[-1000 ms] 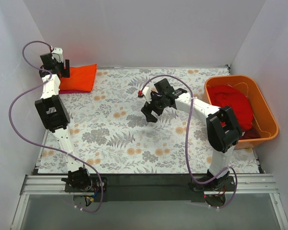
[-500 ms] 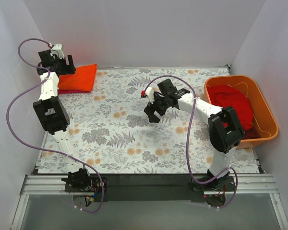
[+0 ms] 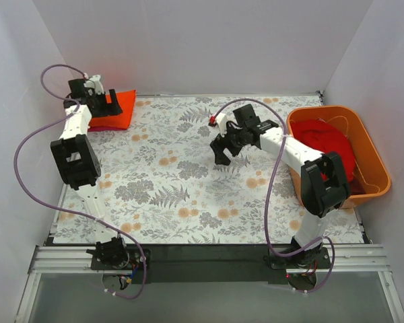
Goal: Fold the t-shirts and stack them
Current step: Neatly place the folded tshirt to the corner, then reset both grippers
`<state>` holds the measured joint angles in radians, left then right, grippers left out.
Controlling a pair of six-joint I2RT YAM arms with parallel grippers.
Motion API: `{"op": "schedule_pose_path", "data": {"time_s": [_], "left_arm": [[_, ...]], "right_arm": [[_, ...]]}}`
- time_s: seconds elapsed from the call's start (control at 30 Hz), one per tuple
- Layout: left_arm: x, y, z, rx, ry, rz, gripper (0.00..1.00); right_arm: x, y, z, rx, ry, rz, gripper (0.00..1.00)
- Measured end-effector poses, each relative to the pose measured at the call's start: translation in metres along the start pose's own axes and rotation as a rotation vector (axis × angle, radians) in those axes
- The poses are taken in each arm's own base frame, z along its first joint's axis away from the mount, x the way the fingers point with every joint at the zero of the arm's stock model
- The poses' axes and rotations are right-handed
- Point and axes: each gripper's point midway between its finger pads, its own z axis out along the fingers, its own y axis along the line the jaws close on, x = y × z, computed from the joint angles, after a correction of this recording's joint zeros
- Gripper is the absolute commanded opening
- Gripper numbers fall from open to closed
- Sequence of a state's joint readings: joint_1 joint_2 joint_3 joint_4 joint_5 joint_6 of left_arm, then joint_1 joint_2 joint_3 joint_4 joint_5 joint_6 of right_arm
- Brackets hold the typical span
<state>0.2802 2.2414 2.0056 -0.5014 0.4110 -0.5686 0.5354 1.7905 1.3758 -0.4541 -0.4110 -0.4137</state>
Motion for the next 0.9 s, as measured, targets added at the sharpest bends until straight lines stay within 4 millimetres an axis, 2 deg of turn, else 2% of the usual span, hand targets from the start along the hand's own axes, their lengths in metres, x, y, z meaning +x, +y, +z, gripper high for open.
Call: {"op": "schedule_pose_path", "data": {"time_s": [0.1, 0.2, 0.27, 0.33, 0.43, 0.53, 0.63, 0.8, 0.9], "left_arm": [[0.041, -0.044, 0.002, 0.058, 0.116, 0.006, 0.86], [0.074, -0.103, -0.013, 0.129, 0.206, 0.038, 0.87], [0.088, -0.145, -0.032, 0.180, 0.237, 0.075, 0.87], [0.094, -0.186, -0.057, 0.231, 0.237, 0.119, 0.87], [0.096, -0.227, -0.098, 0.287, 0.204, 0.163, 0.88], [0.102, -0.240, -0.133, 0.297, 0.172, 0.166, 0.88], [0.118, -0.246, -0.158, 0.289, 0.163, 0.162, 0.88], [0.158, -0.250, -0.182, 0.274, 0.204, 0.160, 0.89], [0.171, -0.249, -0.192, 0.257, 0.222, 0.156, 0.89]], "right_arm": [[-0.001, -0.018, -0.017, 0.042, -0.029, 0.058, 0.98], [-0.007, -0.033, -0.041, 0.091, -0.075, 0.100, 0.98], [-0.014, -0.042, -0.062, 0.131, -0.116, 0.123, 0.98], [-0.022, -0.047, -0.083, 0.170, -0.160, 0.138, 0.98], [-0.024, -0.042, -0.109, 0.208, -0.211, 0.165, 0.98], [-0.011, -0.028, -0.125, 0.230, -0.225, 0.200, 0.98], [0.013, -0.009, -0.132, 0.244, -0.212, 0.233, 0.98], [0.054, 0.017, -0.136, 0.263, -0.188, 0.272, 0.98], [0.066, 0.026, -0.141, 0.278, -0.189, 0.282, 0.98]]}}
